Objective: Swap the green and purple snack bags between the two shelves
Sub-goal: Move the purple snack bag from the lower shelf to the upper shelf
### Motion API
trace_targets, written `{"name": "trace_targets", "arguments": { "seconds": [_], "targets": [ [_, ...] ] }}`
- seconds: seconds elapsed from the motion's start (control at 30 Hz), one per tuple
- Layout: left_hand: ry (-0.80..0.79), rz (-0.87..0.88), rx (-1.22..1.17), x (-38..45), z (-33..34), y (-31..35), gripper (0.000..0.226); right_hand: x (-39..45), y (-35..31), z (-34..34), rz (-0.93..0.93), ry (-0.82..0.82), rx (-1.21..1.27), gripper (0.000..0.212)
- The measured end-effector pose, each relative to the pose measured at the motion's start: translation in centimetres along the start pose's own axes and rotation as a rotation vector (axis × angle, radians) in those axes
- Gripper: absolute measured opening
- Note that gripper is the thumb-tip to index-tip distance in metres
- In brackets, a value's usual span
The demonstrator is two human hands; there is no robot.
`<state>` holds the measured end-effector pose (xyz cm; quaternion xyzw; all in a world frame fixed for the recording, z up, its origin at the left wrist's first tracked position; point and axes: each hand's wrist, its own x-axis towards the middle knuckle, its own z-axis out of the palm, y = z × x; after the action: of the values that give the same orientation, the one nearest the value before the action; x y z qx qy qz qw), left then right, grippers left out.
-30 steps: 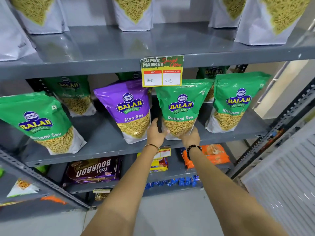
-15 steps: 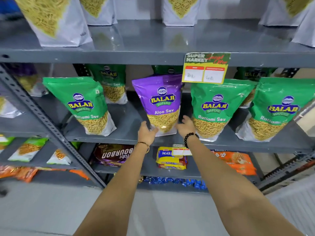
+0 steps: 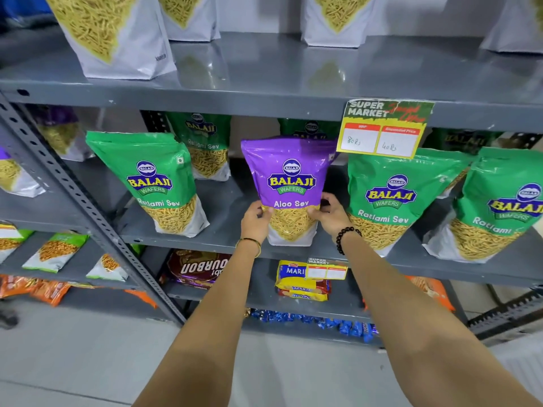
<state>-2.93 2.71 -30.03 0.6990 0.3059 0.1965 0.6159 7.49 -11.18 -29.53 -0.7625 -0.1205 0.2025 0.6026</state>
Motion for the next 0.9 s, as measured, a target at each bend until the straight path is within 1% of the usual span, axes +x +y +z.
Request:
{"name": "trace_targets", "arguments": {
  "seconds": [0.1, 0.2, 0.3, 0.43, 0.6, 0.7, 0.73, 0.8, 0.9],
  "targets": [
    [0.015, 0.022, -0.004, -0.2, -1.2, -0.4, 0.023, -1.3, 0.0, 0.8, -0.067, -0.018, 0.032, 0.031],
    [0.015, 0.028, -0.029, -0.9, -2.5, -0.8, 0.022, -2.7, -0.4, 1.8, -0.096, -0.090, 0.102, 0.021],
    [0.021, 0.059, -0.106, -2.0, -4.2, -1.0, 0.021, -4.5, -1.0, 3.1, -0.123, -0.148, 0.177, 0.022],
    [0.086, 0.153, -0.170, -3.8, -6.6, 0.2, 0.017, -6.6, -3.0, 4.4, -0.158, -0.207, 0.251, 0.022],
    [0.127, 0.281, -0.333, -6.4, -9.3, 4.2, 0.016, -9.2, -7.6, 4.6, -0.263, -0.246, 0.273, 0.022],
    [0.091, 0.365, -0.376, -7.8, -10.6, 7.0, 0.028, -10.9, -10.5, 4.4, -0.348, -0.258, 0.274, 0.022],
    [0.090, 0.392, -0.394, -8.2, -10.9, 8.0, 0.025, -11.4, -11.5, 4.3, -0.375, -0.261, 0.281, 0.021],
    [0.109, 0.460, -0.439, -9.0, -11.4, 10.3, 0.009, -12.4, -13.5, 4.0, -0.430, -0.266, 0.294, 0.021],
    [0.111, 0.542, -0.467, -9.6, -11.8, 13.8, 0.007, -13.4, -16.8, 3.3, -0.516, -0.260, 0.334, 0.021]
  ]
}}
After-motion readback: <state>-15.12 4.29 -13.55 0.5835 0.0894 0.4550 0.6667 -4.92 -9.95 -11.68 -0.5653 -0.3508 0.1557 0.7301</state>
